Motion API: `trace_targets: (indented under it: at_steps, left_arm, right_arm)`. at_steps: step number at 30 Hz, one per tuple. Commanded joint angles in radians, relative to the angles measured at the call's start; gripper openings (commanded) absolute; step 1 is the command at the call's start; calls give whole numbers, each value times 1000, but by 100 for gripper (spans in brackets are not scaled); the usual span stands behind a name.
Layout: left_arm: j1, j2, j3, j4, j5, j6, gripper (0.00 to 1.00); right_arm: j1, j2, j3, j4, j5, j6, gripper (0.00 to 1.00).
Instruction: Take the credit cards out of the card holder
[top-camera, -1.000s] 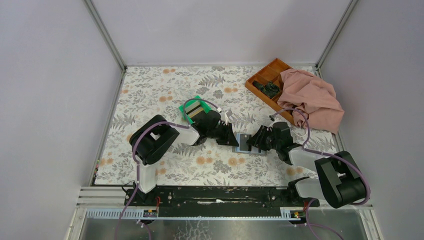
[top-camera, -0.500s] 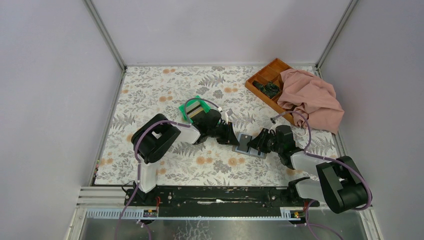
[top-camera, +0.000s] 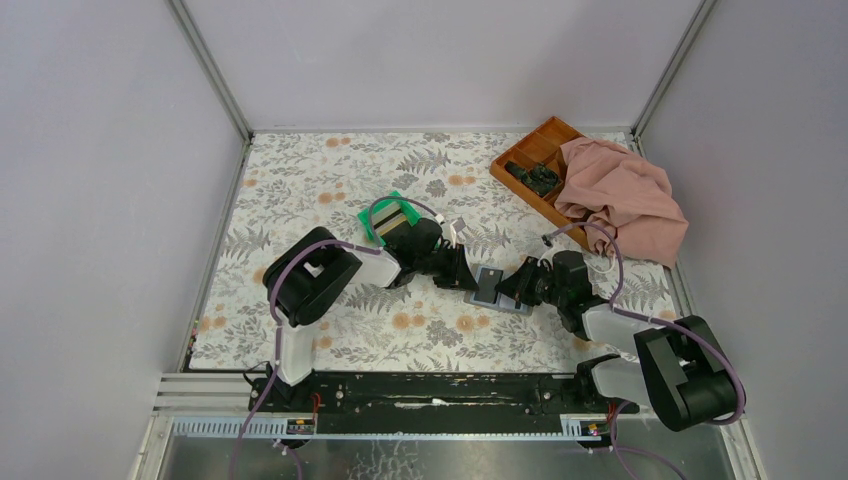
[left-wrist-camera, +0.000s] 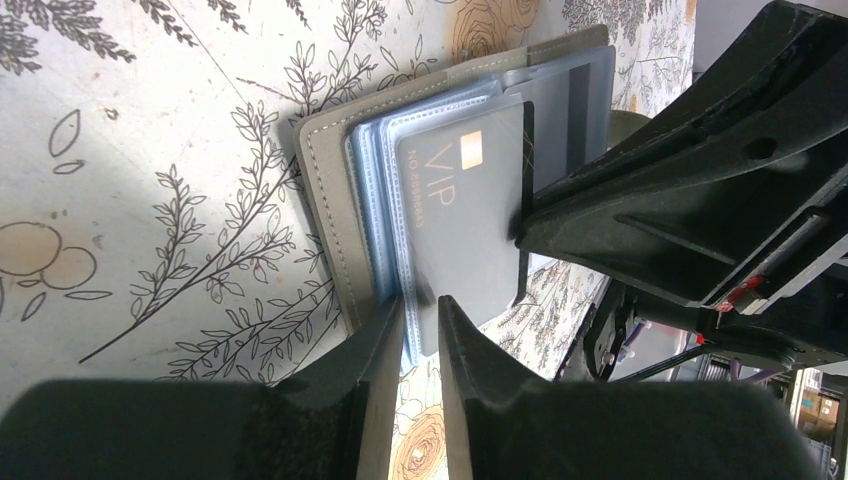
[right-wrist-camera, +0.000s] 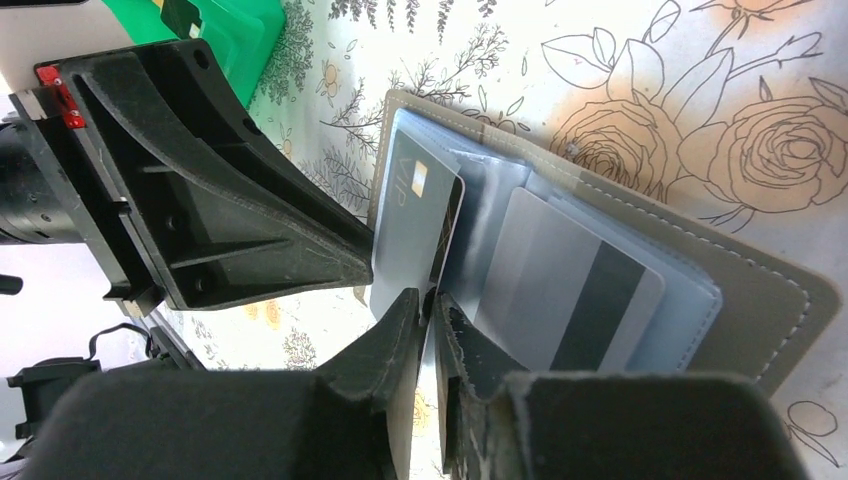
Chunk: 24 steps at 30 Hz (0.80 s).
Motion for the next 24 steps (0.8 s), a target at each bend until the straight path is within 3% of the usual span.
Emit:
trace_targets:
  at_steps: [1,9,24]
  left_arm:
    - [-1,60,-4,-65,-42,14,27]
    - [-1,68,-3,-57,-26,6,27]
    - [0,77,-1,-49,-17,-2,26]
  right_arm:
    - [0,-25,1,85,-60,15,20]
    - [0,25,29,111,-112,16,33]
    - [0,96,46,211,-173,58,34]
